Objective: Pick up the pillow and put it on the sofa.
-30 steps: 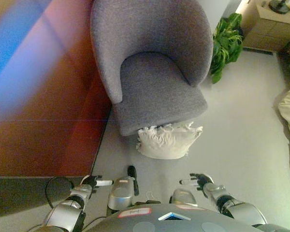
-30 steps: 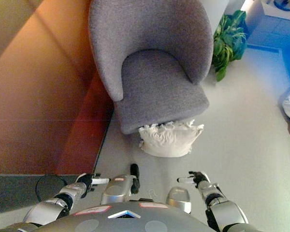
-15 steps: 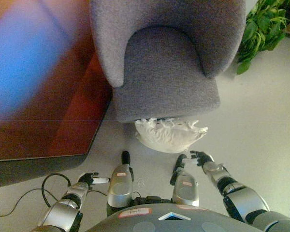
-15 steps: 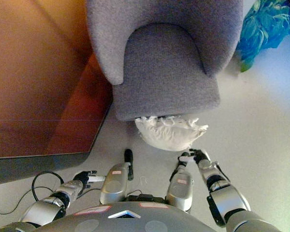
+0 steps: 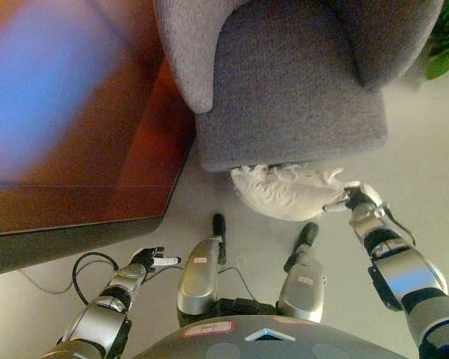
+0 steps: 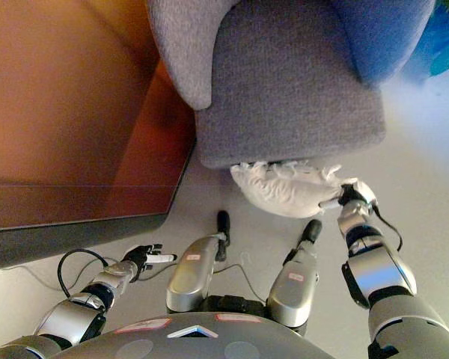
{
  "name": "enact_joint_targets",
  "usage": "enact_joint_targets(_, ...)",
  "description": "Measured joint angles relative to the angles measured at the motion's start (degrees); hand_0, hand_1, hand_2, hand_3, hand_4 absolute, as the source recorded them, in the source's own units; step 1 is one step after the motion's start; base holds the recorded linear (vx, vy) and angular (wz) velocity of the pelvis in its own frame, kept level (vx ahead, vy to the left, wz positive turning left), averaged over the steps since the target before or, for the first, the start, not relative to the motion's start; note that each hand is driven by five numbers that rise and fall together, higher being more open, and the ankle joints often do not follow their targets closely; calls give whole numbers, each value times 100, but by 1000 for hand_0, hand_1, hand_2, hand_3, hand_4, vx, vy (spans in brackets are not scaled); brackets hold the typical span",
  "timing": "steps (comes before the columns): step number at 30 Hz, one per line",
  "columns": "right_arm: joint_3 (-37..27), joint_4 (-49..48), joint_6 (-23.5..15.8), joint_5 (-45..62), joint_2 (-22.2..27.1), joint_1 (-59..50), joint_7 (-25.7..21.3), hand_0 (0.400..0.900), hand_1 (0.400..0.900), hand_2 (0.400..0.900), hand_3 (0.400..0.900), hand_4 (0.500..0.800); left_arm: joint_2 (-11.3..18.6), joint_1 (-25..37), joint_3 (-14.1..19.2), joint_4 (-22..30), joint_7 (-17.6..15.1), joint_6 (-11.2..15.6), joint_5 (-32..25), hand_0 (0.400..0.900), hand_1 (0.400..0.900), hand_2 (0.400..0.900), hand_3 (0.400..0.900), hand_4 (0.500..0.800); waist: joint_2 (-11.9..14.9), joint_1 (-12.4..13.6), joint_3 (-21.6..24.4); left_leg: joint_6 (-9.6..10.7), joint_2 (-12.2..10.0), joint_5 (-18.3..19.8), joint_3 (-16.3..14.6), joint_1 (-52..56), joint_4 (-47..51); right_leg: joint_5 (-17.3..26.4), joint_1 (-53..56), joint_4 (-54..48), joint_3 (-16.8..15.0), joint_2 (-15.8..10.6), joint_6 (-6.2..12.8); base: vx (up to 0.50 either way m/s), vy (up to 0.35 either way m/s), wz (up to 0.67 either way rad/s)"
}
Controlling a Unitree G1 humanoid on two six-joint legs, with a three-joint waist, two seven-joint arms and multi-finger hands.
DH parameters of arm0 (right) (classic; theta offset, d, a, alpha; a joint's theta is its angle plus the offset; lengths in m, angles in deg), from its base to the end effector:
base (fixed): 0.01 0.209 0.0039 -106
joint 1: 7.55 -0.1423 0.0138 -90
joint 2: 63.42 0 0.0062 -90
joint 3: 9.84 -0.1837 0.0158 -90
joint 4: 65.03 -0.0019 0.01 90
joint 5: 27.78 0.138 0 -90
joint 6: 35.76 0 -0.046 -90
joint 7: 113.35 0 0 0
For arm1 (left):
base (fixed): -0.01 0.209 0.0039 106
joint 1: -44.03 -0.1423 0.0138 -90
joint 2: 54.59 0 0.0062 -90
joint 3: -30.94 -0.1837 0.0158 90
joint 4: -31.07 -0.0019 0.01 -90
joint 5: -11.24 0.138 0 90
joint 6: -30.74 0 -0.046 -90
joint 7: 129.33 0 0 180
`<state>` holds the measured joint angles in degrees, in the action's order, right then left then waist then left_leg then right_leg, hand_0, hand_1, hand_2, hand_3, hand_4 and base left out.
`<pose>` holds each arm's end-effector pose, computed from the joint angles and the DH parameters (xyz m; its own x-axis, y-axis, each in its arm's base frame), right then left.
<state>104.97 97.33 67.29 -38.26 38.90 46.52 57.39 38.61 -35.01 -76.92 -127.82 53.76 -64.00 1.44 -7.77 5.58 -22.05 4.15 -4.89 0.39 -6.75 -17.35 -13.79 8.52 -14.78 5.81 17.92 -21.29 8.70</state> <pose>0.2617 -0.2752 0.0043 0.6903 -0.5018 -0.5213 -0.2192 0.5416 -0.8116 0.1401 0.2406 -0.0910 0.4346 0.1508 -0.8879 0.1733 0.9534 0.2468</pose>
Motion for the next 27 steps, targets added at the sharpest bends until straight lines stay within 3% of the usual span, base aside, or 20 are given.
enact_joint_targets(5, 295, -33, 269, -248, 410, -711, 415, 900, 900, 900, 900, 800, -92, 89, -258, 137, 41, 175, -408, 900, 900, 900, 900, 800, -129, 110, -269, -139, 175, 80, -57, -360, -283, 84, -293, 60, -113, -168, 24, -61, 158, -2)
enact_joint_targets(12, 672, -48, 424, -1077, 756, -1317, 992, 900, 900, 900, 900, 800, -231, 167, -329, 367, 91, 339, -943, 900, 900, 900, 900, 800, -343, 291, -545, -371, 412, 301, -174, -852, -823, 149, -701, 232, -298, -456, -4, -56, 103, 0)
enact_joint_targets(18, 1202, -54, 406, -2589, 823, -1529, 1345, 900, 900, 900, 900, 800, -241, 154, -378, 420, 121, 367, -1215, 900, 900, 900, 900, 800, -390, 282, -567, -453, 493, 328, -229, -1132, -955, 167, -949, 200, -407, -525, -27, -45, 86, -3)
enact_joint_targets(27, 1321, -120, 356, -2742, 1024, -1762, 1632, 900, 900, 900, 900, 800, -307, 136, -445, 709, 156, 370, -1579, 900, 900, 900, 900, 800, -447, 300, -590, -505, 565, 317, -323, -1419, -947, 283, -1313, 166, -649, -547, 84, -31, 57, 2)
